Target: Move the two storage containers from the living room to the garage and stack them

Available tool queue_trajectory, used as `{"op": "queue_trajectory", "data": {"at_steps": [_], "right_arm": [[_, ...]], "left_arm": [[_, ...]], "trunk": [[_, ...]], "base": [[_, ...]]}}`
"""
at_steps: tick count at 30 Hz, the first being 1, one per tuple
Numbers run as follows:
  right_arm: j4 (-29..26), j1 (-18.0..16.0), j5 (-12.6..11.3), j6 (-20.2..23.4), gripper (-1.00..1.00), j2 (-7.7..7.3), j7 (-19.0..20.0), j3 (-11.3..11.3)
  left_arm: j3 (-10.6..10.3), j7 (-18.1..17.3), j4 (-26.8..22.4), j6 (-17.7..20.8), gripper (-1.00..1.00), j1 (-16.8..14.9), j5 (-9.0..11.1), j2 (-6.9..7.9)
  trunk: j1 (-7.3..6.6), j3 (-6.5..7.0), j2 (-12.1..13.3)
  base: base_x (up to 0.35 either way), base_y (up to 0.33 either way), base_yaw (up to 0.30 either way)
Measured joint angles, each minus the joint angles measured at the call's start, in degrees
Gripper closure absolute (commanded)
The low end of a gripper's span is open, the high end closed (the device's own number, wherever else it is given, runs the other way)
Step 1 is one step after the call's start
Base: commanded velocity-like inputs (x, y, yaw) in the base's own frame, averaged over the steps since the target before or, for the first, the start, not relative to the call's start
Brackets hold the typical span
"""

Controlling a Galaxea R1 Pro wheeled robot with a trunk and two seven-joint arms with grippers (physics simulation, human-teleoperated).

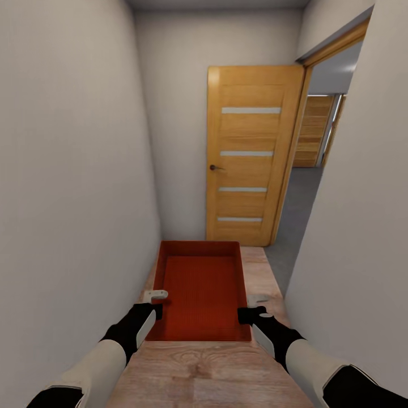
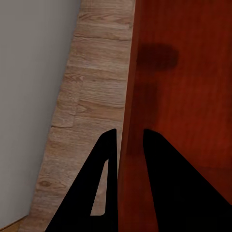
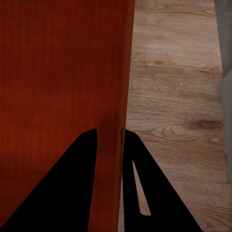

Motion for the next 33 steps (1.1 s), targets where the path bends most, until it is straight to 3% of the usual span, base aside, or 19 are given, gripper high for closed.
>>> {"op": "queue_trajectory", "data": {"at_steps": [33], "right_arm": [[0.0, 0.0, 0.0, 0.0, 1.00, -0.01, 0.0, 0.0]], "left_arm": [[0.0, 0.0, 0.0, 0.0, 1.00, 0.0, 0.0, 0.00]], "trunk": [[0.00, 0.00, 0.0]], "base": [[0.322, 0.000, 0.000]]}}
